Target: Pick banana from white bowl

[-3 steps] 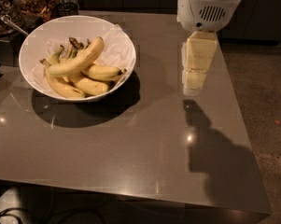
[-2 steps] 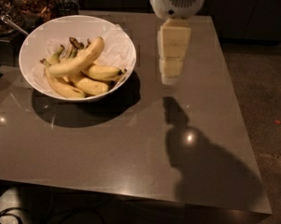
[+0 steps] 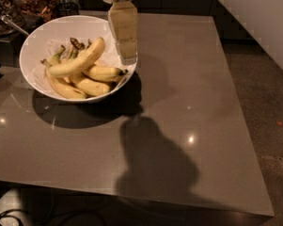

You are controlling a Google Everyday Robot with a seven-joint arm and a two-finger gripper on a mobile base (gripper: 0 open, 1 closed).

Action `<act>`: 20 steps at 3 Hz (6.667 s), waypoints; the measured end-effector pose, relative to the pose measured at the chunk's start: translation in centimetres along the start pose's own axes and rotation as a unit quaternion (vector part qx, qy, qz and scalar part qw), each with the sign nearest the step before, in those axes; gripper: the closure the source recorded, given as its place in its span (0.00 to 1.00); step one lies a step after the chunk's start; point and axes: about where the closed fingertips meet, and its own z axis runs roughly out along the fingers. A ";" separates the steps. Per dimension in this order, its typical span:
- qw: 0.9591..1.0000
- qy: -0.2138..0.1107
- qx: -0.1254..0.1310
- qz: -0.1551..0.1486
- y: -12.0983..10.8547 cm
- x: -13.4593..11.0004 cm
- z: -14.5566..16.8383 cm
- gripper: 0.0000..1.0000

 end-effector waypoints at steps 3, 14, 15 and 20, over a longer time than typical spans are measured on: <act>0.998 -0.036 0.005 -0.051 -2.4 -4.2 2.2 0.00; 0.985 -0.068 -0.105 -0.119 -2.8 -10.2 12.3 0.96; 0.986 -0.079 -0.086 -0.118 -2.9 -10.3 11.9 1.00; 0.993 -0.096 -0.036 -0.060 6.5 -7.3 3.0 1.00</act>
Offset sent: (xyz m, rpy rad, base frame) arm 0.0073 0.0137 -0.0128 -0.0177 0.0248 0.0474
